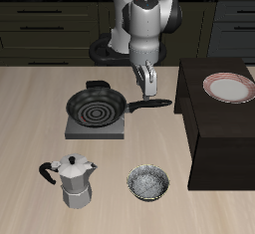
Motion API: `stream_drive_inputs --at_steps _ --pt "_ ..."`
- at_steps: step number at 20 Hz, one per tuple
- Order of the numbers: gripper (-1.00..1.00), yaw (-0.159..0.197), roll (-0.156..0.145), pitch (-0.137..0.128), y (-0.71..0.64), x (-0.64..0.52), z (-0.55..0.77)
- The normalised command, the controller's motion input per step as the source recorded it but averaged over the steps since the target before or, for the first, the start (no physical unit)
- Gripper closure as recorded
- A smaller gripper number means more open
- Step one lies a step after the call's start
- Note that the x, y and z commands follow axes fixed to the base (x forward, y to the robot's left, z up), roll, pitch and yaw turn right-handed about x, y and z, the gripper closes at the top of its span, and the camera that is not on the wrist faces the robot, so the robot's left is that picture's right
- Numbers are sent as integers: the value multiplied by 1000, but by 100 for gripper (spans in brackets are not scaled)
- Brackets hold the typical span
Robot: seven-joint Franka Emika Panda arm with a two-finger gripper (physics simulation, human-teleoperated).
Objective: Place the frypan on the top layer of the shelf
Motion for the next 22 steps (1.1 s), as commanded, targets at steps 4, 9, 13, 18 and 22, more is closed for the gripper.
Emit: stream_drive_inputs --at_steps 4,9,13,18,22 --pt "-100 -54 -11 37 -105 7 -238" --pt "-100 -24 -23 5 -81 -38 -112" --pt "-100 5 24 -16 77 -121 -85" --pt "-100 26 -6 -33 -21 -99 -93" --pt "-100 16 -5 -4 2 0 -100"
